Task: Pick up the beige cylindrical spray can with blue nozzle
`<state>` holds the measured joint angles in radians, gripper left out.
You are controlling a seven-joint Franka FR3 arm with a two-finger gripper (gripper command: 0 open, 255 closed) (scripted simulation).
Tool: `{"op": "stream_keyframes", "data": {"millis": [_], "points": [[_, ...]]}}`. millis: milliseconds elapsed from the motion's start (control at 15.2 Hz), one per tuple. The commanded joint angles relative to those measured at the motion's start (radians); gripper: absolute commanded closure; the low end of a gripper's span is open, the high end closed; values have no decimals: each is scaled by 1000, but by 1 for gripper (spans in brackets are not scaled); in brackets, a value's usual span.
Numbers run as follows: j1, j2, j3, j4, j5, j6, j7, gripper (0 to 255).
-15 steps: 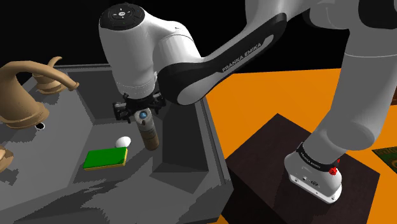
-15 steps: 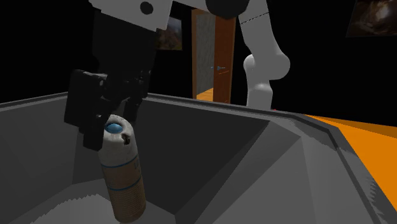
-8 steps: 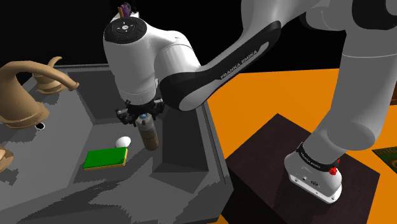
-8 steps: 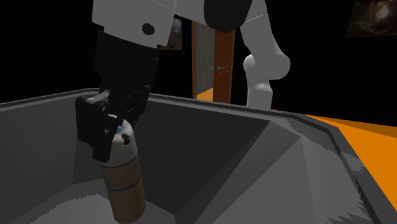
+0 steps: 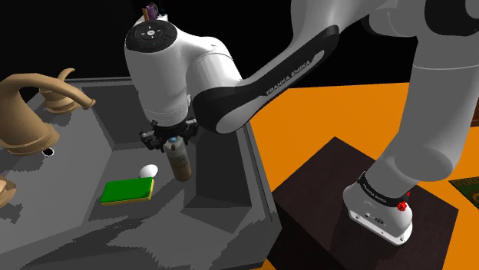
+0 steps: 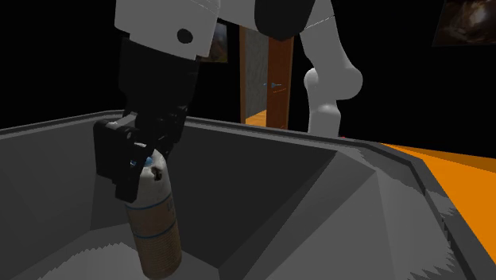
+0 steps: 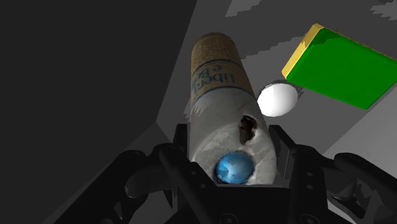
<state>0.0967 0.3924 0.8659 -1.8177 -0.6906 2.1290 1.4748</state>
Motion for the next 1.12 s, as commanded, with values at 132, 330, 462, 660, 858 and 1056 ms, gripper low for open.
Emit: {"op": "stream_keyframes", "data": {"millis": [132,330,462,660,858,1056], "points": [[-8,-17,13,18,25,-26,-22,255],[-15,-34,24,38,47,-53,-43,255],[-19,-44,31,52,61,-71,-56,255],[-23,-58,40,76,80,-100,-75,255],[-26,-70,47,102,98,-131,-93,255],[-27,-74,50,112,104,-142,-100,255]]}}
